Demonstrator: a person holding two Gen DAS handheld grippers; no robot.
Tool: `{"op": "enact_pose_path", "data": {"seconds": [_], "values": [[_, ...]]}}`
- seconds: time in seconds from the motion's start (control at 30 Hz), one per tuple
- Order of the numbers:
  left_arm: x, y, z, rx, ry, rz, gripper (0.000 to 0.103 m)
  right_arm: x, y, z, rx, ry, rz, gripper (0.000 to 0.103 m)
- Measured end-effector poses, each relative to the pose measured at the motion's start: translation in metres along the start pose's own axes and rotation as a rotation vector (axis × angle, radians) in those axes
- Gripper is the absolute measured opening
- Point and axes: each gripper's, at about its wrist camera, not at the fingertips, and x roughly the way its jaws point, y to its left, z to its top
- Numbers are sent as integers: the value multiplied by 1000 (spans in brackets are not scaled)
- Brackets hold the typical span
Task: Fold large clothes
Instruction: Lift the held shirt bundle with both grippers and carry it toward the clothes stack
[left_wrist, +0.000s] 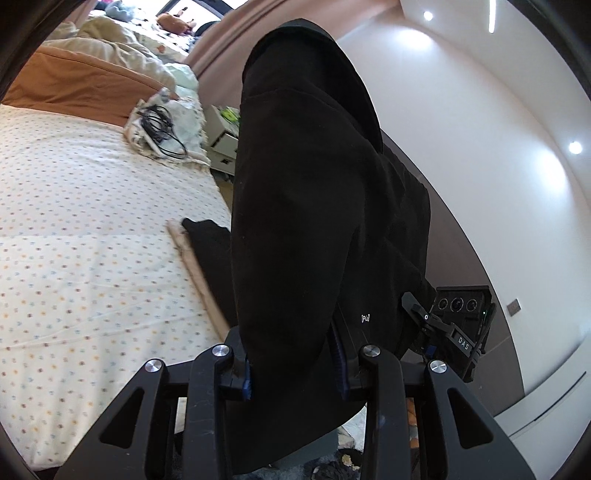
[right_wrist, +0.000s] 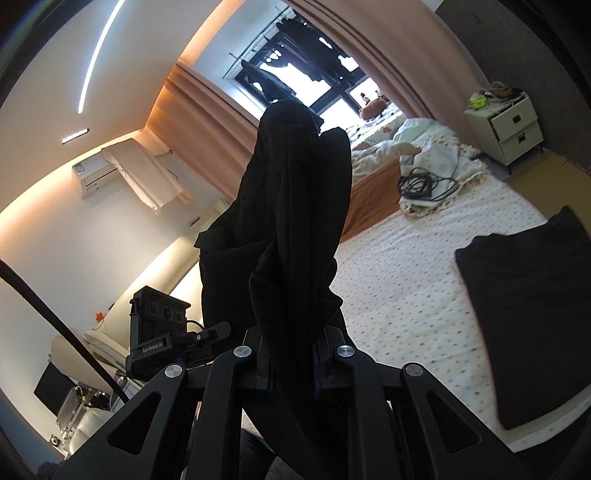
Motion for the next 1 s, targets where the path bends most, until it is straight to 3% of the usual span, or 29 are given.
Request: {"op": "enact_pose_path", "data": {"seconds": [0.07,0.3,0.57,0.83,1.0], "values": [[19,-1,7,12,21,-21,33,-16,-5,5,-5,-17,-12,11],[78,-36,-13,39,84,-92,33,-60,-10,10,-22,-35,-82,11],[155,-63,-19,28,180,-186,33,-93,-2,17,-21,-39,-212,10],[193,-59,-8,-11,236,-236,33,-79,4,26,7,-31,-271,10],[225,-31,6,-51,260,-231,33,-56,1,26,34,-9,-295,10]]}}
